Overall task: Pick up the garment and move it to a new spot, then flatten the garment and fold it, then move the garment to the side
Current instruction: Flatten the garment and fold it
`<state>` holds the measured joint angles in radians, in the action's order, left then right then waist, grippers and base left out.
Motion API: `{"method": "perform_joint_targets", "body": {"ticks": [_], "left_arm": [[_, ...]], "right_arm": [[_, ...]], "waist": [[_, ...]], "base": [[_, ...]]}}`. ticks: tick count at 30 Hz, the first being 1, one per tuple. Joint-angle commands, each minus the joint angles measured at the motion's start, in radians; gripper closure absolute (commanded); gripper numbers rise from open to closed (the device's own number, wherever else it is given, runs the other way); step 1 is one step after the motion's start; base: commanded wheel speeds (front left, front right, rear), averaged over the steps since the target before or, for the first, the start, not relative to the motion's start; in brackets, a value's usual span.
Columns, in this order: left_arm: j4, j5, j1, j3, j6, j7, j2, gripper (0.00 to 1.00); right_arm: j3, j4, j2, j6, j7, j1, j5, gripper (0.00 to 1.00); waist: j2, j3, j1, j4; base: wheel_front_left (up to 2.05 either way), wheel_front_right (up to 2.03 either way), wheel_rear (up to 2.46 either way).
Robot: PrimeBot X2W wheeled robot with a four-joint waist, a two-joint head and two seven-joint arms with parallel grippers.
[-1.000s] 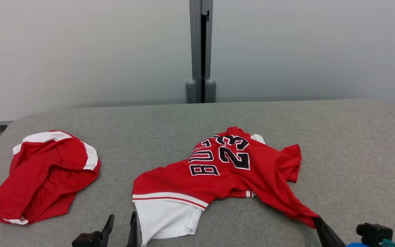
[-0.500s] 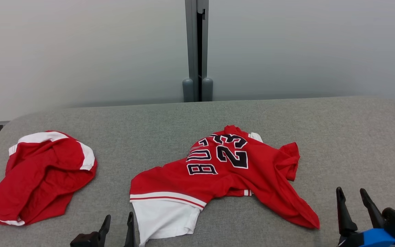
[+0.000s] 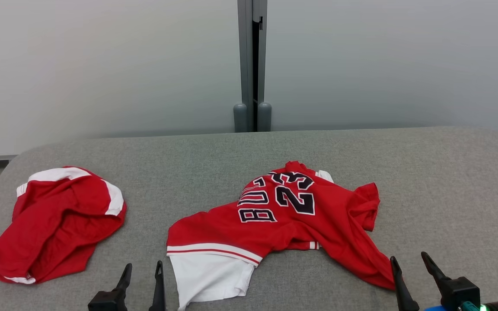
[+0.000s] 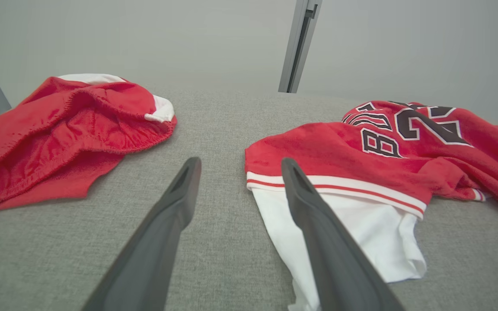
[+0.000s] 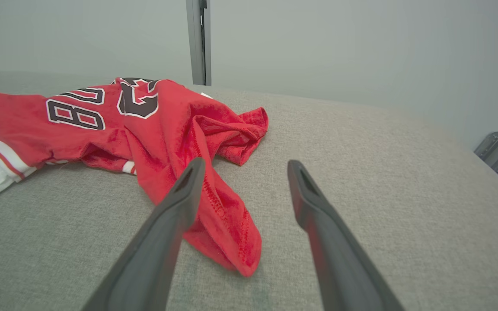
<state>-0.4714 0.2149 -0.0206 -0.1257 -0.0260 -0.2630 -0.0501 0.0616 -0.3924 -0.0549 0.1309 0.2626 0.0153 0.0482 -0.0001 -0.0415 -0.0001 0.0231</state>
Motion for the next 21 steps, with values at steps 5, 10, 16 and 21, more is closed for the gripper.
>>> {"method": "perform_joint_targets", "body": {"ticks": [5, 10, 16, 21], "left_arm": [[0.018, -0.031, -0.020, 0.017, 0.000, -0.002, -0.001, 0.00], [0.012, -0.022, -0.012, 0.015, -0.016, -0.002, -0.001, 0.00], [-0.036, 0.039, -0.013, -0.037, -0.063, -0.003, -0.001, 0.00], [-0.108, 0.101, -0.001, -0.097, -0.092, -0.002, -0.001, 0.00]], "right_arm": [[-0.017, -0.028, 0.004, 0.000, 0.003, -0.008, -0.029, 0.00], [-0.033, -0.041, 0.004, 0.000, 0.003, -0.027, -0.052, 0.00], [-0.034, -0.054, 0.004, 0.000, 0.003, -0.024, -0.056, 0.00], [-0.024, -0.057, 0.004, 0.000, 0.003, -0.016, -0.050, 0.00]], "waist": [[0.0001, -0.013, 0.0001, -0.007], [0.0001, -0.013, 0.0001, -0.008], [0.0001, -0.005, 0.0001, -0.008], [0.0001, 0.003, 0.0001, -0.009]], "base": [[0.00, 0.00, 0.00], [0.00, 0.00, 0.00], [0.00, 0.00, 0.00], [0.00, 0.00, 0.00]]}}
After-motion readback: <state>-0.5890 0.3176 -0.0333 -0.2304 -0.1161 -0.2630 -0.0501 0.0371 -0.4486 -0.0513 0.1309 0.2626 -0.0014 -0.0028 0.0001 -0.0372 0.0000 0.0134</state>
